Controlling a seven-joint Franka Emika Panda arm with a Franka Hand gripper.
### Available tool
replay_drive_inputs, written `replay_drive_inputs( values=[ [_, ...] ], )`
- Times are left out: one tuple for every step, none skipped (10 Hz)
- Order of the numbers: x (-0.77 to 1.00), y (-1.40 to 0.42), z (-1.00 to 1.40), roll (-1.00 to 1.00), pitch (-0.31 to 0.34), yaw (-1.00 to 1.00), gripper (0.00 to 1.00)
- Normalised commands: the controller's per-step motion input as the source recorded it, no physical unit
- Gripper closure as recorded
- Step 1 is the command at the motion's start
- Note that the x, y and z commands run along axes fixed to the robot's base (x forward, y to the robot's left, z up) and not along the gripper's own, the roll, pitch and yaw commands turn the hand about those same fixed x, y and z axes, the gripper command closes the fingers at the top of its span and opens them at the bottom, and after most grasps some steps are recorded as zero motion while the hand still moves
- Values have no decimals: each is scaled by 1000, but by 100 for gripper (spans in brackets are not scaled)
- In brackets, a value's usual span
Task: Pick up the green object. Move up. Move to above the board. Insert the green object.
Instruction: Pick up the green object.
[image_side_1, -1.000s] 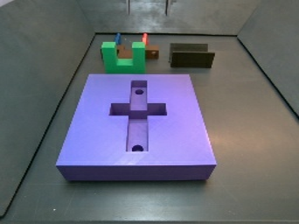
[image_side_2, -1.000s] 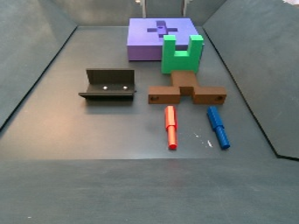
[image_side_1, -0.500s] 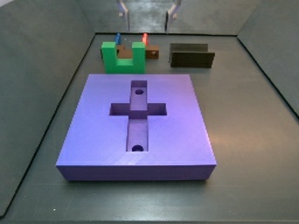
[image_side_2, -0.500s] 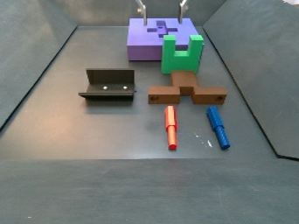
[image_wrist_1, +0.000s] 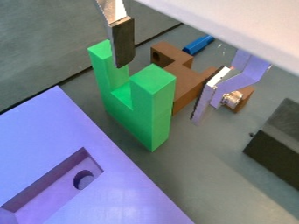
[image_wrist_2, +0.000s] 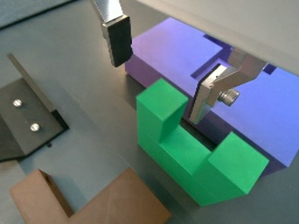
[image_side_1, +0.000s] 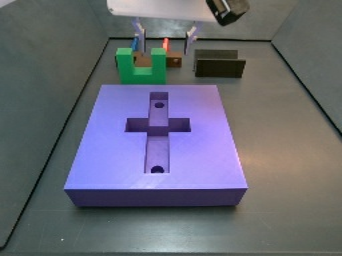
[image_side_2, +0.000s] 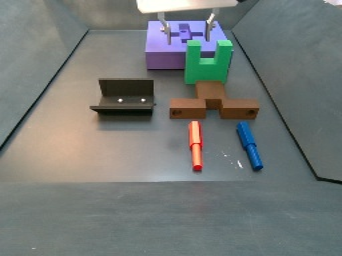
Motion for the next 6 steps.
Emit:
replay_drive_inputs(
  values=[
    [-51, 34, -329, 0, 0, 0, 0],
    [-26, 20, -309, 0, 0, 0, 0],
    [-20, 74, -286, 0, 0, 0, 0],
    [-111, 94, -251, 0, -14, 0, 0],
    [-69, 123, -189, 0, 0, 0, 0],
    [-51, 54, -189, 44, 0, 0, 0]
  ],
)
